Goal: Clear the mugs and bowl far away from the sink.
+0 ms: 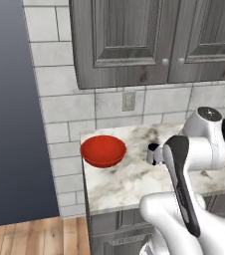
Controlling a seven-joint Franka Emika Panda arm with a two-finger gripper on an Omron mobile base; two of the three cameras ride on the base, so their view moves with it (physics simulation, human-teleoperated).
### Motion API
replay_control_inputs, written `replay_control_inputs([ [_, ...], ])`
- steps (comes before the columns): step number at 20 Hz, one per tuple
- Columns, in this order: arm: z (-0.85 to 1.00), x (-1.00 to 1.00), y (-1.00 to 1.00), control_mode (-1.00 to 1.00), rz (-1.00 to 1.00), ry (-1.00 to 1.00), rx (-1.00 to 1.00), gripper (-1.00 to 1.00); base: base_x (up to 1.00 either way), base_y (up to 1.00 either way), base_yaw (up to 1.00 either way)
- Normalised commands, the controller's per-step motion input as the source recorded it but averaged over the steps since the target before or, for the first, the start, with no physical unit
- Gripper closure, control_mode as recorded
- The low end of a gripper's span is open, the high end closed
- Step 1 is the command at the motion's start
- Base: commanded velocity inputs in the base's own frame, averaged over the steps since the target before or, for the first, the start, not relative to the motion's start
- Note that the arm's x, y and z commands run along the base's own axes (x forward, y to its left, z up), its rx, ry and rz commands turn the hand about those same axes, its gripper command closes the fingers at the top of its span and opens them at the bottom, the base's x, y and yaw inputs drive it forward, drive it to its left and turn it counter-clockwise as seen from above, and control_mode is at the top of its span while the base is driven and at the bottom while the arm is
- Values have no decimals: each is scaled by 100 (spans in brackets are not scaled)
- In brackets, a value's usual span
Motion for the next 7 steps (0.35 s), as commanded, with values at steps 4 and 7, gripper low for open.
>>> replay_control_inputs([
  [4, 64, -65, 0, -100, 0, -1, 0, -100, 0, 0, 0],
  [7, 46, -60, -9, -100, -4, 0, 0, -100, 0, 0, 0],
])
